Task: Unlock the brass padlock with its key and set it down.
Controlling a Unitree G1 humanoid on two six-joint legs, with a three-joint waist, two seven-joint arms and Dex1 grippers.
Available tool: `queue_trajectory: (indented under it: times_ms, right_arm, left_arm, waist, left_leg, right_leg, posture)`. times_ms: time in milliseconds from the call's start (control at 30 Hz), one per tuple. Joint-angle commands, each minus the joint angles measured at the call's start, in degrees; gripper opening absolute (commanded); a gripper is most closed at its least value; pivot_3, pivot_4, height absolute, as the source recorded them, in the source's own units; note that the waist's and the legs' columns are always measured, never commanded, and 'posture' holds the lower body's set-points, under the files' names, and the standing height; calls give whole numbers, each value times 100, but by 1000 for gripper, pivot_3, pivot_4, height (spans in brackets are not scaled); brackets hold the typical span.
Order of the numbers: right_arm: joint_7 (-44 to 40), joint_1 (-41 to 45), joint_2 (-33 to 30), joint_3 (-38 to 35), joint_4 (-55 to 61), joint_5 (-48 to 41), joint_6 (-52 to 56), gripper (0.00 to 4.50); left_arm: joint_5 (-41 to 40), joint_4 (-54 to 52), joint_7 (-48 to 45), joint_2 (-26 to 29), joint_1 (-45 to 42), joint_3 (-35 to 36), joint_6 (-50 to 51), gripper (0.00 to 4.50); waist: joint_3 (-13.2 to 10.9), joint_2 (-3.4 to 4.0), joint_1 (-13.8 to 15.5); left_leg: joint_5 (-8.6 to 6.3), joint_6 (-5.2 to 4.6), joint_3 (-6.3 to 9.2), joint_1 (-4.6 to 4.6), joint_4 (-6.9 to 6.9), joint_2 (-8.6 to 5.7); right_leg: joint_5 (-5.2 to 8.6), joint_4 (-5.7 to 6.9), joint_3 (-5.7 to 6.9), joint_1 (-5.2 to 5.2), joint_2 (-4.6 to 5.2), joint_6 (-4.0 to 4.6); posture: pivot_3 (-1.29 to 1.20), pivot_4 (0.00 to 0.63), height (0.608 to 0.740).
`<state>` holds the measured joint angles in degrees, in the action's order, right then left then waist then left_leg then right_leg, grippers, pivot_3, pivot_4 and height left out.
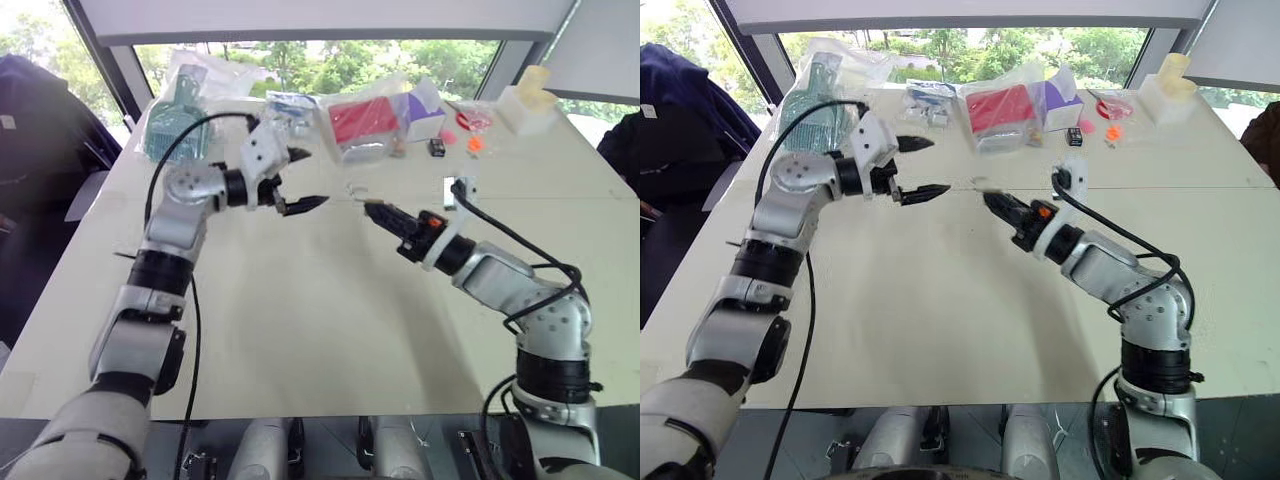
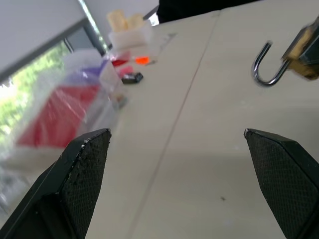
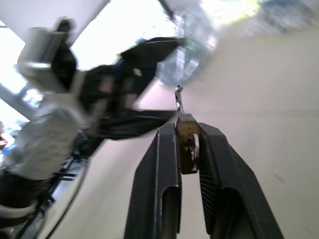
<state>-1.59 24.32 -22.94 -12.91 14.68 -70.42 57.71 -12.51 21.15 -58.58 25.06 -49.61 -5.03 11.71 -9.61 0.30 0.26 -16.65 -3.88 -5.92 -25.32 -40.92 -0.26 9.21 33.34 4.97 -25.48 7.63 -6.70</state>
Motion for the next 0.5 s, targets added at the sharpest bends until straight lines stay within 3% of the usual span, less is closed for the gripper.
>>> queue_trajectory:
  times_ms: [33, 167, 400, 500]
  right_arm:
    - [344, -39, -30, -202, -568, -358, 473, 119]
    - [211, 202, 54, -214, -1441, -357, 766, 119]
    - [-505, 542, -287, 252, -2233, 419, 1168, 119]
    - [-957, 484, -620, 546, -2088, 838, 1251, 1416]
  left_arm:
    - [-967, -1870, 106, 128, 683, 175, 1822, 4453]
    - [-1613, -3353, 293, 346, 1580, 141, 3111, 4453]
    - [-1969, -4128, 385, 664, 2249, 217, 3519, 4453]
    - [-2027, -4160, 428, 745, 2333, 228, 3505, 4485]
  waist:
    - [0, 0, -18]
    - [-1, 2, -101]
    - [-2, 6, -87]
    - [-2, 6, -82]
  left_leg:
    - [1, 1, 0, 0, 0, 0]
    - [1, 2, 2, 1, 1, 0]
    - [0, 2, 8, 8, 2, 3]
    - [1, 3, 8, 6, 2, 1]
  right_leg:
    - [0, -1, 0, 0, 1, 0]
    - [1, -3, -1, 0, 0, 1]
    - [13, -2, 0, -1, -7, 22]
    - [13, -5, -1, -1, -6, 22]
  posture:
    - [0, 150, 735]
    - [0, 150, 735]
    - [0, 150, 735]
    - [0, 150, 735]
